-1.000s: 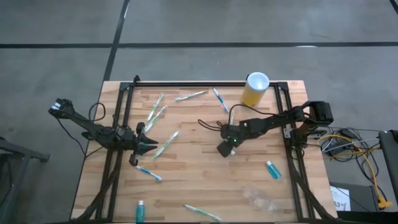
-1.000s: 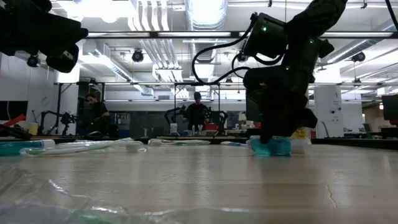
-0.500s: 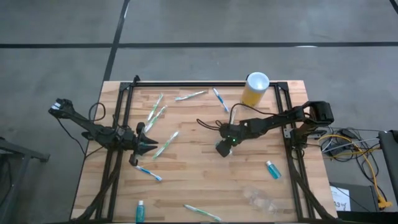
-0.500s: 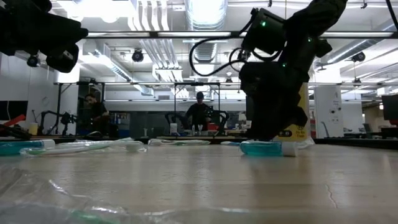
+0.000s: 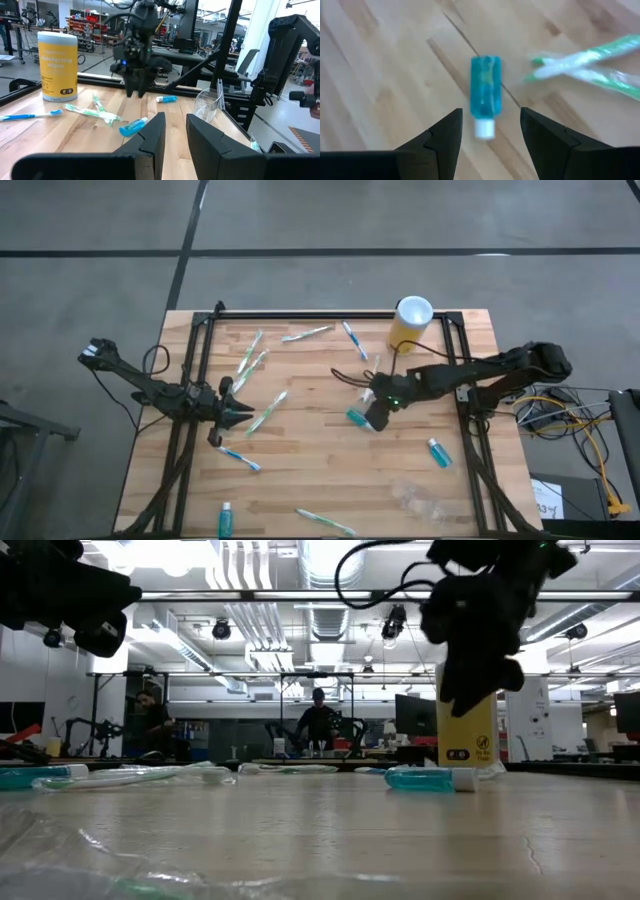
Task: Pick & Place toothbrushing station
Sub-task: Put the blue mouthwash into the transparent organizer
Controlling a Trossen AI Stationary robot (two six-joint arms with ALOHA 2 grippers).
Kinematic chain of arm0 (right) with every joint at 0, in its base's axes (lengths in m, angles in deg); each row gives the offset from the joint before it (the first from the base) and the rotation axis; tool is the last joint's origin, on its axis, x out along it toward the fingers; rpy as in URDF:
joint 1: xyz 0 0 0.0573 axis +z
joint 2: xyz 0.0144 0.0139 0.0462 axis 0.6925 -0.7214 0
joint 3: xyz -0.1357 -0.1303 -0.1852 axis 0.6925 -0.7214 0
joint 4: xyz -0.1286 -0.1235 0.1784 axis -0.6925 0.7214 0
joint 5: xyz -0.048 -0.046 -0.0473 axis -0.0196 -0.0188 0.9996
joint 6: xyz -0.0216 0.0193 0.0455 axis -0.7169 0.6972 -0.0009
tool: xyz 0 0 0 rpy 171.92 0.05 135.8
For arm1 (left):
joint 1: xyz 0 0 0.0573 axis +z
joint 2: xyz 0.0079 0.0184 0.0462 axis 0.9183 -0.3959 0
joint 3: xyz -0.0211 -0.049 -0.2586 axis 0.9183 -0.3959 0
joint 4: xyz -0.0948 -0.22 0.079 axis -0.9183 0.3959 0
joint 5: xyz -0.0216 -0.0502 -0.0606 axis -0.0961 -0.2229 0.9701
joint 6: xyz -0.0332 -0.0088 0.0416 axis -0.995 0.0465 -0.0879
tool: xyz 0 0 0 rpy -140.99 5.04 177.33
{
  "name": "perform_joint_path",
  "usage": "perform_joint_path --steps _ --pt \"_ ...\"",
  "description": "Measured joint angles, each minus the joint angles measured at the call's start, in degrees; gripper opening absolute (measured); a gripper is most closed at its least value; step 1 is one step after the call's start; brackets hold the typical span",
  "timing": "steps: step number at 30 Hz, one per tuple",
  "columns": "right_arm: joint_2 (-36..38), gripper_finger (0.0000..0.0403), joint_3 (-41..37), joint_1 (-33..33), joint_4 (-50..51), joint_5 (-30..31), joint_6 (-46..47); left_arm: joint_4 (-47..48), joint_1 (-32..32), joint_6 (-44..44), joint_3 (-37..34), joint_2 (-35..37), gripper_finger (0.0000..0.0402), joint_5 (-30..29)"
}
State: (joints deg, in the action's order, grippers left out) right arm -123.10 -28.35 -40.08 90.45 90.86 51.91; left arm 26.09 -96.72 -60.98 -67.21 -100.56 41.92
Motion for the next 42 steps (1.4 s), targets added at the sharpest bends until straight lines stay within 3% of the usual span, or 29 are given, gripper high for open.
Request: perform_joint_path --steps 9,19,33,42 --pt "5.73 0.0196 -2.32 7.57 3.98 7.30 2.49 0.13 -0.02 0.00 0.00 -0.02 0.0083 0.02" --pt "3.67 0.0194 -3.98 16.55 3.06 18.26 5.62 0.56 -0.02 0.02 0.00 0.00 0.0083 0.02" --pt "-6.37 0.0194 -3.98 17.78 -2.44 19.67 5.61 1.15 -0.02 0.01 0.00 0.00 0.0083 0.01" --pt "-7.84 0.0194 -3.98 18.00 -4.53 19.70 5.03 1.39 -0.02 0.02 0.00 0.00 0.0083 0.02"
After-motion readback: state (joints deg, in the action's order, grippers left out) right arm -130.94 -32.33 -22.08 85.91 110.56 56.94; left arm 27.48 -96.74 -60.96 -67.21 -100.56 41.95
